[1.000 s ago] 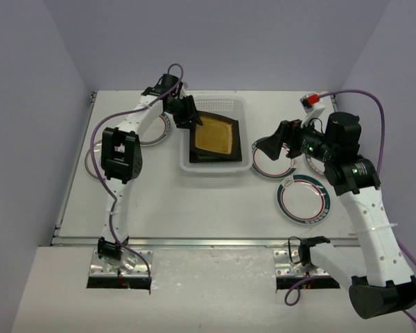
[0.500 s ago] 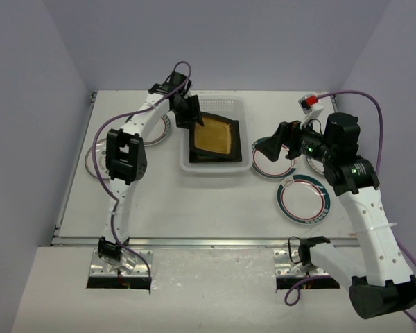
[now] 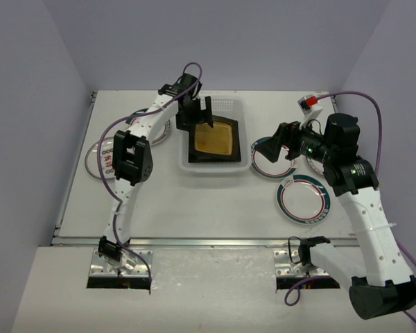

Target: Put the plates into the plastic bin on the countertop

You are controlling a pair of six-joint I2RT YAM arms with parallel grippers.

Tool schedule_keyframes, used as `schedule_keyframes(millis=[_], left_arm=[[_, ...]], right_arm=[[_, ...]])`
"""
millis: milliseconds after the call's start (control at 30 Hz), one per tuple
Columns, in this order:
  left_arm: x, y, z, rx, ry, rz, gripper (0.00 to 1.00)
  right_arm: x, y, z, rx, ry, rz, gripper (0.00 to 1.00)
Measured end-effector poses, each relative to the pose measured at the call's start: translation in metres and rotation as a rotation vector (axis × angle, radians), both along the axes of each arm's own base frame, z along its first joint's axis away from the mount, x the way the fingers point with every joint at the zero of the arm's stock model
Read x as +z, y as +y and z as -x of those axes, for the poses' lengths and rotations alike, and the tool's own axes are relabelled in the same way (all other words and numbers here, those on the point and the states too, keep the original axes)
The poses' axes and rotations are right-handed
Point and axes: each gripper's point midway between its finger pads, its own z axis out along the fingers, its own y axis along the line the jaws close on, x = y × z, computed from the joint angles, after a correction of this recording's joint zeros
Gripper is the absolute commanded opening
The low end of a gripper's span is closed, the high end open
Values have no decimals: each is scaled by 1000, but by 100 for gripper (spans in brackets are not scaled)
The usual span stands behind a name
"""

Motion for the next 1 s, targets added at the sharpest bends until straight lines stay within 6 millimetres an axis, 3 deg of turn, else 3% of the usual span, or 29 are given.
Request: schedule_keyframes(millis=[333, 500, 733, 900, 1000], left_arm=[[0, 2, 0, 12, -11, -38, 100], [13, 6, -6, 32, -58, -50, 100], [58, 12, -10, 59, -163, -49, 100], [118, 32, 1, 116, -310, -51, 100], [158, 59, 26, 183, -385, -1, 100]], right_arm=[[1, 2, 0, 10, -5, -5, 99], [1, 2, 1, 15, -5, -6, 99], [-2, 2, -2, 12, 0, -5, 99], [-13, 0, -13, -21, 31, 5, 99], [-24, -3, -17, -48, 67, 8, 99]])
